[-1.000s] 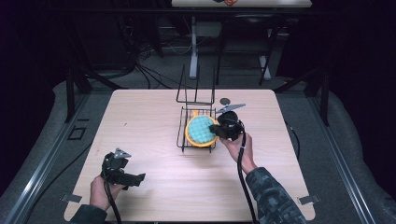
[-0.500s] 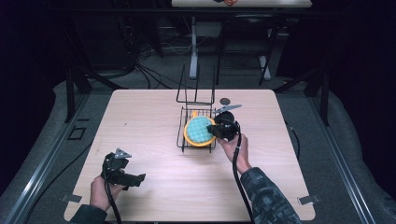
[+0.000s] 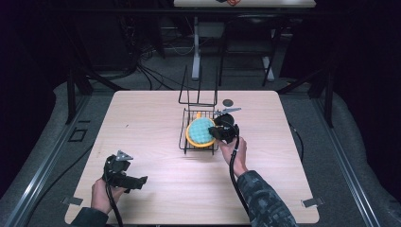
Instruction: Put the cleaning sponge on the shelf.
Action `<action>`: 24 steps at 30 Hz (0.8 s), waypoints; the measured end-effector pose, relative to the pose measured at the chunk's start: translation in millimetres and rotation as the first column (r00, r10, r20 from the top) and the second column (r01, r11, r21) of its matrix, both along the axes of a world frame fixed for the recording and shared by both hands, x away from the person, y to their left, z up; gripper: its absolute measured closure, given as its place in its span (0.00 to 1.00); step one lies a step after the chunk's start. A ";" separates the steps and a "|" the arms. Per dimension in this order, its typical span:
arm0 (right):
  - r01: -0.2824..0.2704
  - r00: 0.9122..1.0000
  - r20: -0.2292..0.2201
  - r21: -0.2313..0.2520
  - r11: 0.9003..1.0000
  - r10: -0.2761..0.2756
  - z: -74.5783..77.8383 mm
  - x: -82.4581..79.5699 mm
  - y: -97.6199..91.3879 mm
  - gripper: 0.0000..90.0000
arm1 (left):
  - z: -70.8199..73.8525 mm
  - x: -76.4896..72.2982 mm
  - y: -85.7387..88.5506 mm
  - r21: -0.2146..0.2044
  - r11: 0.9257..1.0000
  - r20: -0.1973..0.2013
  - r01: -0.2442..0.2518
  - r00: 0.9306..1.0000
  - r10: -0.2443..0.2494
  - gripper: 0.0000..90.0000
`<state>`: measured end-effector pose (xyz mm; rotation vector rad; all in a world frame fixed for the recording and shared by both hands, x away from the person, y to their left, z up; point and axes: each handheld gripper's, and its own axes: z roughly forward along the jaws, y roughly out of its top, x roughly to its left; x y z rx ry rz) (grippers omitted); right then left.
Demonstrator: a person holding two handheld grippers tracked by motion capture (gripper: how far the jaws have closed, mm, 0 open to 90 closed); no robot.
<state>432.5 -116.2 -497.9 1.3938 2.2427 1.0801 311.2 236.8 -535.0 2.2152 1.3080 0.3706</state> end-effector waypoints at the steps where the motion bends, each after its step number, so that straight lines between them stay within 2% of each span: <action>1: 0.011 1.000 -0.001 0.004 1.000 -0.011 -1.2 0.5 1.0 0.98 | 0.1 0.0 0.1 0.000 1.000 0.000 0.002 1.000 -0.002 0.01; 8: 0.042 0.999 -0.027 0.009 0.999 -0.042 -8.6 1.7 6.0 0.98 | 0.0 -0.2 0.0 0.000 1.000 0.001 0.002 1.000 -0.002 0.01; 12: 0.049 0.999 -0.016 0.006 0.999 -0.049 -12.6 3.4 8.2 0.98 | -0.4 0.0 -0.1 0.000 1.000 0.003 -0.001 1.000 0.001 0.01; 24: 0.069 0.997 -0.037 0.016 0.998 -0.068 -20.4 6.3 7.3 0.95 | -0.3 1.9 0.2 0.004 1.000 0.002 0.005 1.000 -0.005 0.00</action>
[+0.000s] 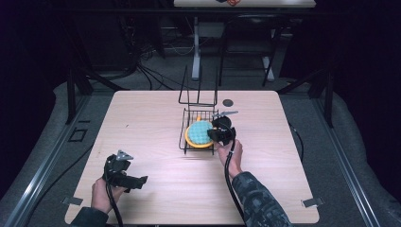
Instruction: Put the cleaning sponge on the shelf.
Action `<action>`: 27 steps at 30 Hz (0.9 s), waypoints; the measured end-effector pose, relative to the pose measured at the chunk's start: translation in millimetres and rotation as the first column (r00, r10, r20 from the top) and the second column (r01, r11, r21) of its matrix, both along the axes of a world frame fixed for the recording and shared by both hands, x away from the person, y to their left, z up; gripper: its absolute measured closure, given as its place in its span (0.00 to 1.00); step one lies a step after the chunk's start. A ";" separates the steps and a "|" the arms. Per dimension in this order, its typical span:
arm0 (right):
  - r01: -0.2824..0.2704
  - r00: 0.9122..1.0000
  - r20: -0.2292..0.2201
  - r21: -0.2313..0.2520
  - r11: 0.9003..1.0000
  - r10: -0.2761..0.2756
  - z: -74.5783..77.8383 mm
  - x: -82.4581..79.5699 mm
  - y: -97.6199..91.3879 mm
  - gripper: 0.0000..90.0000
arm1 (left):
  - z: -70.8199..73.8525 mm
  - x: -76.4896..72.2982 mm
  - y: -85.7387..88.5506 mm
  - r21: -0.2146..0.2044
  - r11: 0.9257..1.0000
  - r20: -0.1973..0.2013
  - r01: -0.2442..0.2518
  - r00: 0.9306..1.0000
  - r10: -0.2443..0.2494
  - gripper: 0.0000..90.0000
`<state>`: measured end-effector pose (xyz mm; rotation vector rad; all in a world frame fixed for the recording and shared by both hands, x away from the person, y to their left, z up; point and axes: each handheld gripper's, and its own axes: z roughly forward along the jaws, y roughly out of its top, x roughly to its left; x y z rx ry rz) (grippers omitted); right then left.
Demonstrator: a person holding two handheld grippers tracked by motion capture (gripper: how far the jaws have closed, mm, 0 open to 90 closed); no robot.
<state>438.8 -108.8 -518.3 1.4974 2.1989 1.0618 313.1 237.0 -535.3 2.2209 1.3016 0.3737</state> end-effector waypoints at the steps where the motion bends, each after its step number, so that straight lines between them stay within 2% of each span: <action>1: 0.000 1.000 0.002 0.000 1.000 0.000 -0.3 -0.1 0.0 0.95 | 0.3 0.0 0.0 0.002 1.000 0.000 0.003 1.000 -0.003 0.00; 6: -0.006 1.000 -0.005 0.011 1.000 0.006 1.6 -2.7 0.1 0.90 | -0.2 -1.4 -1.0 -0.001 1.000 -0.002 0.002 1.000 -0.002 0.00; 12: -0.018 1.000 -0.014 -0.003 1.000 0.018 2.6 -3.7 -0.8 0.86 | 0.0 -1.0 -0.2 -0.005 1.000 -0.001 -0.002 1.000 0.002 0.00; 15: -0.021 1.000 -0.017 0.020 1.000 0.022 6.0 -6.5 -3.3 0.75 | 0.6 -1.9 -1.4 -0.001 1.000 0.003 0.007 1.000 -0.007 0.00; 17: -0.030 1.000 0.002 0.017 0.999 0.030 9.8 -9.6 -4.8 0.69 | 1.1 -2.1 -1.3 -0.005 1.000 0.005 0.003 1.000 -0.003 0.00; 22: -0.058 0.998 0.011 0.007 0.998 0.058 20.3 -19.3 -11.4 0.51 | 1.0 -1.9 -1.7 -0.001 1.000 0.006 0.009 1.000 -0.009 0.00; 23: -0.058 0.998 0.011 0.007 0.998 0.058 20.3 -19.3 -11.4 0.51 | 1.0 -1.9 -1.7 -0.001 1.000 0.006 0.009 1.000 -0.009 0.00; 24: -0.076 0.997 -0.002 0.005 0.997 0.076 24.7 -24.6 -14.7 0.45 | 1.4 -2.3 -2.1 -0.005 1.000 0.006 0.007 1.000 -0.007 0.00; 26: -0.095 0.995 0.011 0.012 0.995 0.094 27.5 -28.5 -17.9 0.40 | 1.3 -2.3 -2.3 -0.005 1.000 0.006 0.009 1.000 -0.009 0.00; 27: -0.105 0.994 -0.006 0.007 0.994 0.105 30.0 -31.1 -19.4 0.37 | 1.3 -2.2 -2.4 -0.006 1.000 0.006 0.009 1.000 -0.009 0.00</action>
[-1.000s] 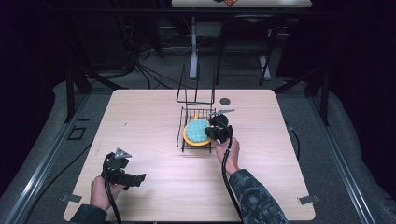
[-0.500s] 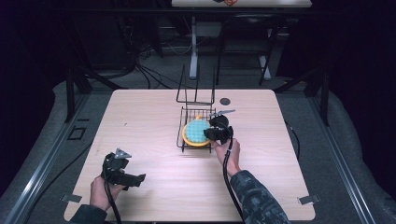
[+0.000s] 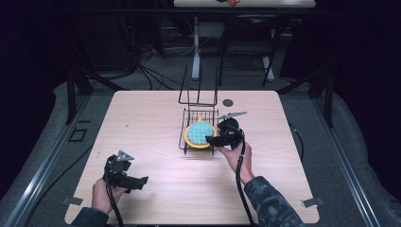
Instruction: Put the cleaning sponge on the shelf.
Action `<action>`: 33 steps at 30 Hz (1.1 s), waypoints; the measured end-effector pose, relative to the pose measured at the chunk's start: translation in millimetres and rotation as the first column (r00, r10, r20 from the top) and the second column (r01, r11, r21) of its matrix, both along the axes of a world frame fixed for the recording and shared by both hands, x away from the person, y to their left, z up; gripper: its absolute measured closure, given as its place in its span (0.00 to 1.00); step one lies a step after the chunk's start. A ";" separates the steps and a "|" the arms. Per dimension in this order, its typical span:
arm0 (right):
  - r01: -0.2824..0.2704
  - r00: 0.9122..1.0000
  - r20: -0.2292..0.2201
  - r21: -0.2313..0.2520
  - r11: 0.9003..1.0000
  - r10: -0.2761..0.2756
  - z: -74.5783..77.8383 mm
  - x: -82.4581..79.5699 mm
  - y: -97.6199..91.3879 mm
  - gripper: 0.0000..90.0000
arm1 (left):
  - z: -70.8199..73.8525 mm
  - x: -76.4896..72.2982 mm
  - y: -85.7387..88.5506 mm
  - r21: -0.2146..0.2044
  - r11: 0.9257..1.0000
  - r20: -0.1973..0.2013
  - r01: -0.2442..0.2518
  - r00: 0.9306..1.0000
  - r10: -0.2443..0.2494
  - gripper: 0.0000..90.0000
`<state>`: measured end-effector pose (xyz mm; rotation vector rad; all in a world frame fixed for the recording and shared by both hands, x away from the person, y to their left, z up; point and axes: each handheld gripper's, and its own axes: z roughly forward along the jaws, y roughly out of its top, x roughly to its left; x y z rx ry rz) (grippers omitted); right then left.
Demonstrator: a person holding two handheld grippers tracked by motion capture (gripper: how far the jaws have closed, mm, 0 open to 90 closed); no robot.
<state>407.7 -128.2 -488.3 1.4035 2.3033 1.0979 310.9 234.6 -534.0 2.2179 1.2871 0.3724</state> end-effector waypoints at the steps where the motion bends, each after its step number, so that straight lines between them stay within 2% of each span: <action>1: -0.013 1.000 -0.003 -0.009 1.000 0.013 1.4 -1.9 -1.3 0.34 | 0.2 0.0 0.0 0.001 1.000 -0.003 0.001 1.000 -0.001 0.00; 4: -0.050 0.999 -0.016 -0.024 0.998 0.050 6.9 -9.2 -6.2 0.25 | 0.3 0.2 -0.1 -0.003 1.000 -0.003 0.004 1.000 -0.004 0.00; 8: -0.082 0.997 0.004 -0.032 0.996 0.082 14.0 -21.9 -17.2 0.17 | 0.2 0.4 -1.4 -0.002 1.000 0.008 0.006 1.000 -0.006 0.00; 12: -0.094 0.996 -0.006 -0.029 0.995 0.093 19.7 -32.8 -26.0 0.16 | 0.8 0.9 -2.6 -0.002 1.000 -0.001 0.016 1.000 -0.016 0.00; 13: -0.104 0.995 -0.002 -0.032 0.994 0.104 23.2 -41.2 -33.5 0.15 | 1.1 1.9 -3.5 -0.003 1.000 0.003 0.021 1.000 -0.021 0.00; 15: -0.105 0.994 0.006 -0.032 0.994 0.105 25.1 -47.6 -40.2 0.14 | 0.9 2.6 -4.5 -0.003 1.000 0.003 0.023 1.000 -0.023 0.00; 17: -0.101 0.995 0.019 -0.031 0.994 0.102 25.9 -54.2 -47.9 0.12 | 0.8 3.3 -5.7 -0.005 1.000 0.003 0.025 1.000 -0.025 0.00; 21: -0.089 0.996 0.006 -0.042 0.995 0.090 26.1 -66.8 -64.4 0.11 | 0.9 4.0 -7.1 -0.005 0.999 0.003 0.031 1.000 -0.031 0.00; 25: -0.073 0.997 0.006 -0.042 0.996 0.074 26.1 -74.2 -75.7 0.09 | 0.8 3.9 -7.3 -0.004 0.999 0.002 0.032 0.999 -0.032 0.00; 26: -0.061 0.998 0.009 -0.050 0.997 0.061 26.2 -79.7 -84.8 0.08 | 0.6 3.9 -6.9 -0.003 1.000 0.004 0.031 1.000 -0.031 0.00; 33: -0.027 1.000 0.012 -0.075 0.997 0.028 24.3 -97.6 -111.4 0.06 | 0.7 3.8 -7.1 -0.004 1.000 0.005 0.030 1.000 -0.030 0.00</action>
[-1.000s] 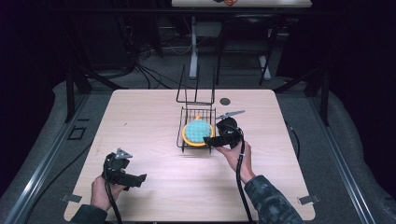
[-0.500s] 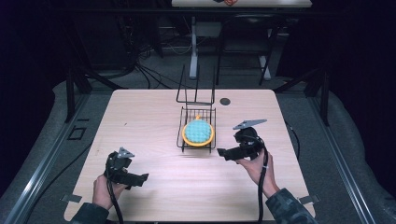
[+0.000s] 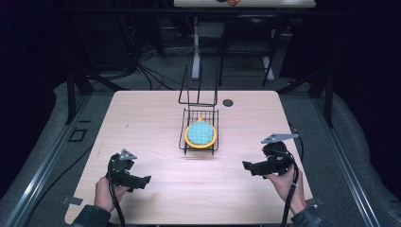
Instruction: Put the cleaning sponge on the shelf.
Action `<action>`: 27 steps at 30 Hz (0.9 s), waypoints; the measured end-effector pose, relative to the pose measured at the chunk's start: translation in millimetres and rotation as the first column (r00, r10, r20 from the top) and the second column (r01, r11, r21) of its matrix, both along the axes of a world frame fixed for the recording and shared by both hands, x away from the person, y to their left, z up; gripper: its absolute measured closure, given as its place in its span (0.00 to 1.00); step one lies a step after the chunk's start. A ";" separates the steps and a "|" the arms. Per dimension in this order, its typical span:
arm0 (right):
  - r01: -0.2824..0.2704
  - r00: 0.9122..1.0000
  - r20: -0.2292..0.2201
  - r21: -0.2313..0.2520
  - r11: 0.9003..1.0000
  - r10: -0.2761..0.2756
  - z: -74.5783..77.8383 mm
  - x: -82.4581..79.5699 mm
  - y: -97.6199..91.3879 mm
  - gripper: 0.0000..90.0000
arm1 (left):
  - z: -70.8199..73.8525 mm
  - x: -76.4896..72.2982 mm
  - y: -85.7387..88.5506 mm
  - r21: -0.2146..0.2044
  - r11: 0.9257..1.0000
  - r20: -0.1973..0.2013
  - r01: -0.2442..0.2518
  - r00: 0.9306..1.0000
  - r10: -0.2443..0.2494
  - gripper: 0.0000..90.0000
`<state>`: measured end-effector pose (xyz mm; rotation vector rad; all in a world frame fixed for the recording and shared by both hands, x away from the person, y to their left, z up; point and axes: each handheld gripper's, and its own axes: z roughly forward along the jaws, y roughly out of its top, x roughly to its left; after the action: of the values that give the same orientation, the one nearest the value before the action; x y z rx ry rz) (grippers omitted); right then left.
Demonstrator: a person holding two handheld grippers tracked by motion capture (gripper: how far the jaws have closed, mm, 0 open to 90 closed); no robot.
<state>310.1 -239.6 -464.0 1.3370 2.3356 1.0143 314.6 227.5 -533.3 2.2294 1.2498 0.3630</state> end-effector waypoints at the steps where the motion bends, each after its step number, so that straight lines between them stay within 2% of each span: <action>1: 0.008 1.000 0.000 0.000 1.000 -0.008 -0.4 -2.7 -3.9 0.06 | 0.0 0.1 0.1 0.001 1.000 0.000 0.001 1.000 -0.001 0.00; 9: 0.065 0.998 0.003 -0.018 0.998 -0.065 -4.9 -22.1 -36.6 0.05 | -1.7 0.5 -1.0 0.006 1.000 -0.011 0.014 1.000 -0.014 0.00; 13: 0.104 0.995 -0.005 -0.017 0.994 -0.104 -20.0 -31.2 -51.6 0.05 | -2.2 0.5 -1.1 0.006 1.000 -0.018 0.017 1.000 -0.017 0.00; 15: 0.123 0.992 -0.031 -0.014 0.992 -0.124 -30.7 -34.3 -58.5 0.04 | -2.6 0.6 -1.4 0.003 1.000 -0.020 0.020 1.000 -0.020 0.00; 17: 0.128 0.989 -0.067 -0.018 0.992 -0.129 -41.9 -35.8 -65.0 0.04 | -2.6 0.7 -2.3 0.005 1.000 -0.022 0.028 0.999 -0.028 0.00; 20: 0.138 0.986 -0.092 -0.037 0.990 -0.141 -52.5 -36.4 -70.5 0.03 | -2.9 0.6 -3.4 0.003 1.000 -0.017 0.031 0.999 -0.031 0.00; 27: 0.145 0.983 -0.100 -0.068 0.987 -0.151 -60.8 -31.9 -75.1 0.05 | -2.8 2.4 -2.5 0.003 0.999 -0.017 0.041 0.999 -0.041 0.00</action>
<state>278.2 -314.8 -524.8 1.5485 2.2798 0.8418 317.1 225.0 -536.2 2.2624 1.2110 0.3312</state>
